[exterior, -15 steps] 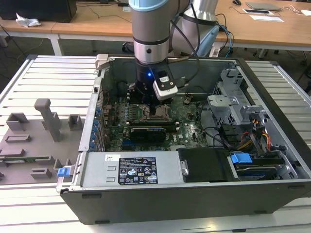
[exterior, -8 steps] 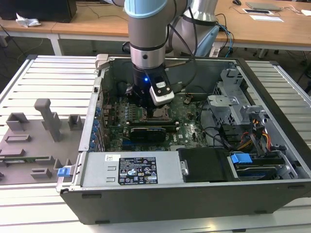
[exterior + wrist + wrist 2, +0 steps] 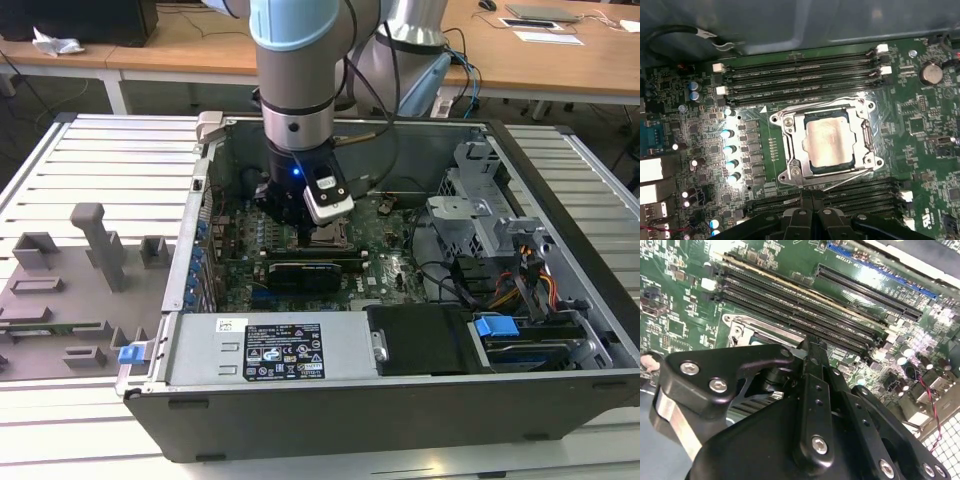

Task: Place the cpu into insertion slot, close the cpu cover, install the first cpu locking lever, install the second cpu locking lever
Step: 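Install the second cpu locking lever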

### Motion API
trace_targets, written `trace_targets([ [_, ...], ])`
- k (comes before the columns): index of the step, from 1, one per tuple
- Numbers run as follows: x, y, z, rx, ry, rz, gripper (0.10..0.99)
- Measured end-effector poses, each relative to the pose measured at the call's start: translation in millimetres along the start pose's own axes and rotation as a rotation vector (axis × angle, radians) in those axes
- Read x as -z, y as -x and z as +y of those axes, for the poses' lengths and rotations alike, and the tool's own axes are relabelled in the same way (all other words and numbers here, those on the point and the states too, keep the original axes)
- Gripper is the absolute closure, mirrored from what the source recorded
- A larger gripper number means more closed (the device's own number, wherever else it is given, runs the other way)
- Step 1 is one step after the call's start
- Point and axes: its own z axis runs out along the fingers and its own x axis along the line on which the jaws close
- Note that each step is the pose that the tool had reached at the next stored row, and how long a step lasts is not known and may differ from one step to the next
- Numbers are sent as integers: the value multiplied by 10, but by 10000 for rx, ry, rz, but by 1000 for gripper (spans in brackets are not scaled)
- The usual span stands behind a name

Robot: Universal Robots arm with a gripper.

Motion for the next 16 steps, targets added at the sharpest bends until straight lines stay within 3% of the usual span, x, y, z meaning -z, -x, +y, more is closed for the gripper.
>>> trace_targets([
  [3,-17,-4,-1,324,77,-17,980],
  [6,-30,-9,-6,645,311,18,980],
  [7,-37,-16,-13,717,460,37,980],
  [10,-53,-36,-49,798,706,67,980],
  [16,-82,-60,-151,871,1043,107,980],
])
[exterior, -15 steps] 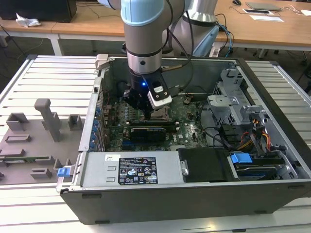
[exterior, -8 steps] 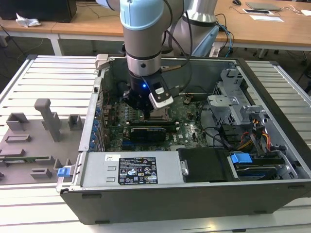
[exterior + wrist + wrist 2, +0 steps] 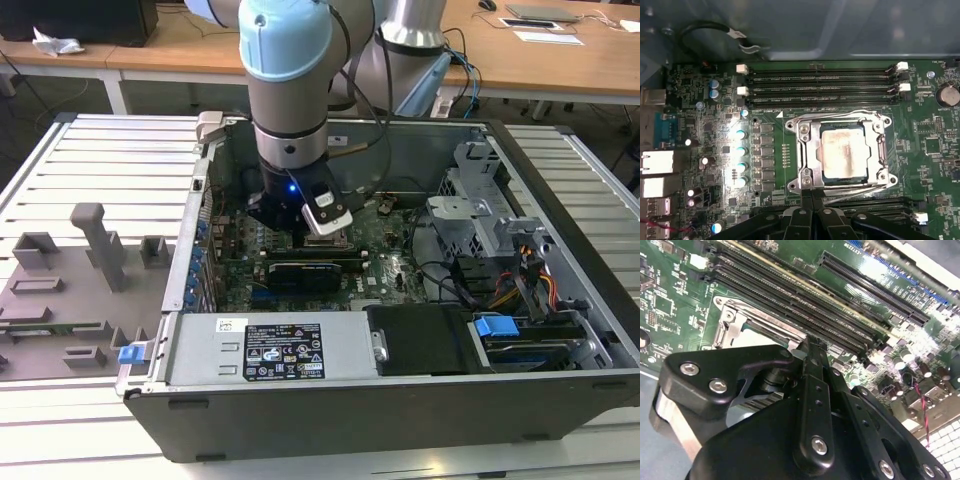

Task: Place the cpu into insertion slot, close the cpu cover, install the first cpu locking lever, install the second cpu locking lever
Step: 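Install the second cpu locking lever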

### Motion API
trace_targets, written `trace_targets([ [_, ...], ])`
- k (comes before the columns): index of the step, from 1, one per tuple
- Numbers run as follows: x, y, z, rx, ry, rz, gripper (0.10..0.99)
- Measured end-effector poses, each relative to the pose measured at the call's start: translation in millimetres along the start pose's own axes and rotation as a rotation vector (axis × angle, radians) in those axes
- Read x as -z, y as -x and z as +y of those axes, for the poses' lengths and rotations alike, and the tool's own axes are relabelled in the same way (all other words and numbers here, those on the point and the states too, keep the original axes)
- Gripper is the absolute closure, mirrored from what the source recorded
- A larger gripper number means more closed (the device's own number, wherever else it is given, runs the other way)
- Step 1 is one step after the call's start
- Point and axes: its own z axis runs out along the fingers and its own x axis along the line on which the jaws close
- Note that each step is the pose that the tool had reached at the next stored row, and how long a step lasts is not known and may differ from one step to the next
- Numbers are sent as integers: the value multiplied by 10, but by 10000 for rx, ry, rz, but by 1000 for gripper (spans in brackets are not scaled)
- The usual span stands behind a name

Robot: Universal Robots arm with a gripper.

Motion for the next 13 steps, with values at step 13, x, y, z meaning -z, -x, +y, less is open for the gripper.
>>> trace_targets([
  [13,-130,-90,-117,192,900,78,980],
])
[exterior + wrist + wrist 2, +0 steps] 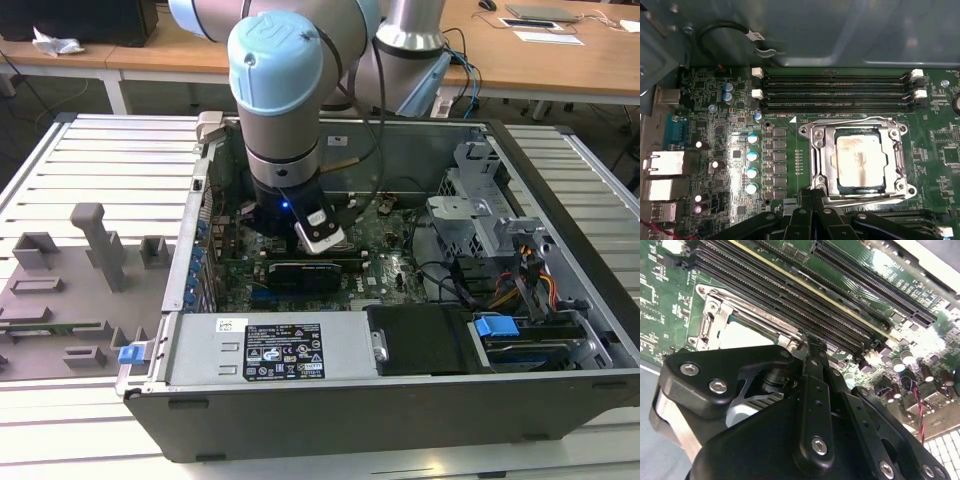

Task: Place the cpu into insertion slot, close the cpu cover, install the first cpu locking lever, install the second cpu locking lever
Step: 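Install the second cpu locking lever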

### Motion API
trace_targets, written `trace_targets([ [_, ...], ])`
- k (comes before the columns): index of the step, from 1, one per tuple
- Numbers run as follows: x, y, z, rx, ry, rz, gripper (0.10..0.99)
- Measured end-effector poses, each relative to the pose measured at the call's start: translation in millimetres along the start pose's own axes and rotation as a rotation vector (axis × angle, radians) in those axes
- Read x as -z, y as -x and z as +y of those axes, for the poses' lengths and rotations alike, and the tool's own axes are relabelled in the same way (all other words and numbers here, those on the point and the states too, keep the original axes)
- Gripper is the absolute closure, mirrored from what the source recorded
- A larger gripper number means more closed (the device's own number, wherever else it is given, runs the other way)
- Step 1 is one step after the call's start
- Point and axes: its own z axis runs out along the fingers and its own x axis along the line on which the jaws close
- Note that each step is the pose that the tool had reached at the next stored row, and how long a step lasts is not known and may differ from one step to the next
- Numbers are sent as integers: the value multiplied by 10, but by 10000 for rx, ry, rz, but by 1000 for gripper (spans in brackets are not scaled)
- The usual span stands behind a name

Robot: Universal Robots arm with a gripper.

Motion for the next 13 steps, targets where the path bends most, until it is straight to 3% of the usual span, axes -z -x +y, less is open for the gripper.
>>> trace_targets([
  [2,-22,-3,-5,11,58,2,980],
  [6,-24,-7,-6,18,65,6,980],
  [10,81,1,20,21,38,3,980],
  [12,159,5,38,24,-48,3,980],
  [13,183,10,45,36,-201,5,980],
])
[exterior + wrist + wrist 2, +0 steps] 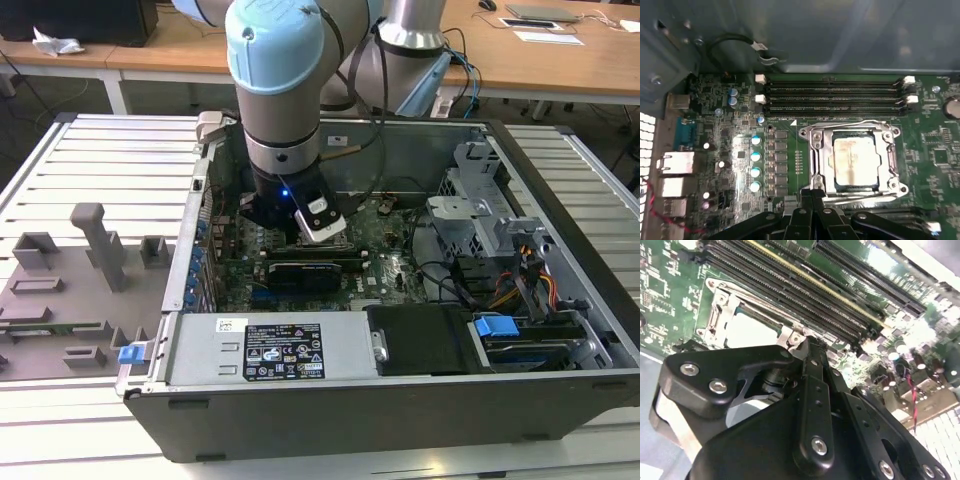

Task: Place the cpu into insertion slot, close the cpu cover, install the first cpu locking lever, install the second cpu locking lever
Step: 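Install the second cpu locking lever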

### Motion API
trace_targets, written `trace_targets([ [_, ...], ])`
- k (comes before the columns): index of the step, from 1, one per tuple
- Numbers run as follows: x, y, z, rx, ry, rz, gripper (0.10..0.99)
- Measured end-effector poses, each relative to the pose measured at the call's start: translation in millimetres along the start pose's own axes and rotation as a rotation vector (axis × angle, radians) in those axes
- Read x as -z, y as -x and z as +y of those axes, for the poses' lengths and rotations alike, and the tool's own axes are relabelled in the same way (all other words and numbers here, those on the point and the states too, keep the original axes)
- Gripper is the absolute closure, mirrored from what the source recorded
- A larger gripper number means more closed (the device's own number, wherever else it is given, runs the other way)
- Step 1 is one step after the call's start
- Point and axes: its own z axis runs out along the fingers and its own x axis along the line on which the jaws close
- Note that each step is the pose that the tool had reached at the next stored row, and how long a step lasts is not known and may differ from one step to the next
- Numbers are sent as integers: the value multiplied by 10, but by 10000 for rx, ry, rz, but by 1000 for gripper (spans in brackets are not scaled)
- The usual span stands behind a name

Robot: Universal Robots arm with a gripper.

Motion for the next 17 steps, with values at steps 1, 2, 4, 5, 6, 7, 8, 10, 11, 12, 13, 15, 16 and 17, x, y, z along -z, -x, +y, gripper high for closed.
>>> trace_targets([
  [1,6,16,1,6,-210,44,980],
  [2,2,73,2,-6,-288,120,980],
  [4,-9,234,4,-33,-312,268,980],
  [5,-13,280,5,-41,-316,304,980],
  [6,-16,326,6,-47,-318,340,980],
  [7,-23,411,12,-59,-327,395,980],
  [8,-35,462,53,-61,-376,428,980],
  [10,-51,490,117,-62,-433,438,980],
  [11,-59,504,152,-61,-458,442,980],
  [12,-68,514,188,-60,-480,442,980],
  [13,-84,525,262,-58,-525,441,980],
  [15,-103,531,349,-54,-602,441,980],
  [16,-108,531,383,-51,-674,439,980],
  [17,-102,531,395,-49,-718,437,980],
])
